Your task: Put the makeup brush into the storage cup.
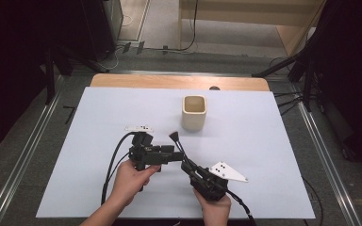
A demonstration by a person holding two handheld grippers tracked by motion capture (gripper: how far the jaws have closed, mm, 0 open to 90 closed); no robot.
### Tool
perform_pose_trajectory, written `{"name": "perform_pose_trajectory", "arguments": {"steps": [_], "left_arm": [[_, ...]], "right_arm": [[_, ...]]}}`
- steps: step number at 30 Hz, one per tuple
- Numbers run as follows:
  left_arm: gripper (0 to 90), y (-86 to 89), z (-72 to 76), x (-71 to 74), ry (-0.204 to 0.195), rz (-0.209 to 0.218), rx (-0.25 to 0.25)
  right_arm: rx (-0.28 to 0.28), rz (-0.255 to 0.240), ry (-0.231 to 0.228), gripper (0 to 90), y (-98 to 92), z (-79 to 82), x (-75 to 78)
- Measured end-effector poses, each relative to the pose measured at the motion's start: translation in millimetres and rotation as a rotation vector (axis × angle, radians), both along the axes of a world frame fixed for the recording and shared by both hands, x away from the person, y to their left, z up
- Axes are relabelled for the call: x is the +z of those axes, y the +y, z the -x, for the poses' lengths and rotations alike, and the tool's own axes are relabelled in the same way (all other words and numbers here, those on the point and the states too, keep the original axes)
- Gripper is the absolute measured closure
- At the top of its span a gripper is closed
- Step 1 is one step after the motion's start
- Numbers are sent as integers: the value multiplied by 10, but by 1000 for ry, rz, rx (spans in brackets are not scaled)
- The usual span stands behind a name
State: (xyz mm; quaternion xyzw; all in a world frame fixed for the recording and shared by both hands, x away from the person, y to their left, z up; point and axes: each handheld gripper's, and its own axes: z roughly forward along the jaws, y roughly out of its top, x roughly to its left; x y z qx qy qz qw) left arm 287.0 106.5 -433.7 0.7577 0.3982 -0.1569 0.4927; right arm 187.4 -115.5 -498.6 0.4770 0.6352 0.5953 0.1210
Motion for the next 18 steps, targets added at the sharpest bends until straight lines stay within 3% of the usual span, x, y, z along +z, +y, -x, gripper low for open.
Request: {"name": "perform_pose_trajectory", "arguments": {"steps": [10,18], "left_arm": [[397,-26,-38,-18,7,5,40],[440,-53,-60,-30,35,23,60]], "right_arm": [[-2,-4,9,796,36,-33,-2],[-6,-14,6,795,47,-50,3]]}}
